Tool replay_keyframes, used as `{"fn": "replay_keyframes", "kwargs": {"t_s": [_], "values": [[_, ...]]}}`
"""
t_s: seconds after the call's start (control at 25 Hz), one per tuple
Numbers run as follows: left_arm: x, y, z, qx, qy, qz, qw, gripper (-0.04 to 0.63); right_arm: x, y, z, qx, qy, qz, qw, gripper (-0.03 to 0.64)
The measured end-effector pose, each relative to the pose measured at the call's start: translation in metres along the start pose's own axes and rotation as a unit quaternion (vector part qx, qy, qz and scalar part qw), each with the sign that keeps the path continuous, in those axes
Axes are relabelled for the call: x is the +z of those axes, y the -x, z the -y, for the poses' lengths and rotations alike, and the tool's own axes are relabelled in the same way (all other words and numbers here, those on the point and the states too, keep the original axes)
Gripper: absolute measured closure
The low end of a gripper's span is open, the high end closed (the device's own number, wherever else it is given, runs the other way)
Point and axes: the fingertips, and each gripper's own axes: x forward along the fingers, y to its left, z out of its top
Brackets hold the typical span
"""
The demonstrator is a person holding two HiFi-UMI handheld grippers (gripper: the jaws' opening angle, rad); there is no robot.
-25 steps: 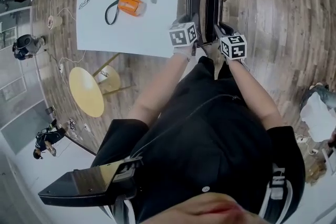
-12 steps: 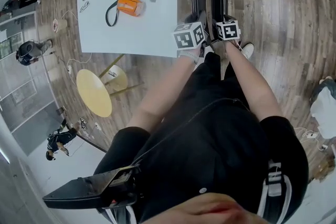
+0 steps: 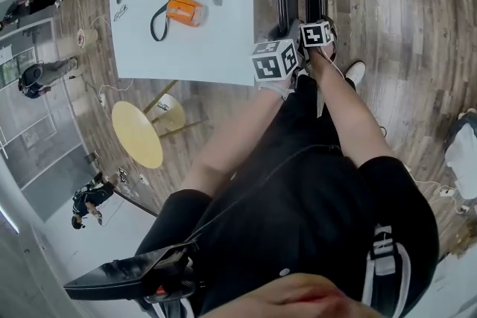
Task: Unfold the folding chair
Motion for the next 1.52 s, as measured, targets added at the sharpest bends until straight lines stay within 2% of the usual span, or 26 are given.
{"fn": "replay_keyframes", "kwargs": {"t_s": [0.24, 0.36, 0.52, 0.72, 0.92, 1.12, 1.52], "values": [[0.001, 0.0, -0.001, 0.003, -0.004, 0.004, 1.0, 0.512, -0.011, -0.012, 0.007, -0.021, -0.025, -0.02, 0.999, 0.303], [0.001, 0.001, -0.002, 0.0, -0.006, 0.005, 1.0, 0.511, -0.012, -0.009, 0.007, -0.016, -0.032, -0.018, 0.999, 0.389], [-0.003, -0.001, 0.002, -0.008, -0.008, 0.002, 0.9999, 0.509, -0.019, -0.003, 0.021, -0.008, -0.042, -0.016, 0.999, 0.394], [-0.006, 0.0, 0.0, -0.014, 0.005, 0.001, 0.9999, 0.511, -0.039, 0.003, 0.053, -0.018, -0.072, -0.025, 0.997, 0.397], [-0.009, -0.001, -0.008, -0.013, 0.016, -0.003, 0.9998, 0.511, -0.047, 0.01, 0.081, 0.002, -0.096, -0.019, 0.995, 0.397], [-0.015, -0.002, -0.035, -0.011, 0.04, -0.004, 0.9992, 0.511, -0.06, 0.013, 0.113, 0.033, -0.12, -0.015, 0.992, 0.397], [-0.028, -0.009, -0.071, -0.027, 0.06, -0.02, 0.9976, 0.506, -0.084, 0.012, 0.167, 0.121, -0.152, 0.01, 0.981, 0.397]]}}
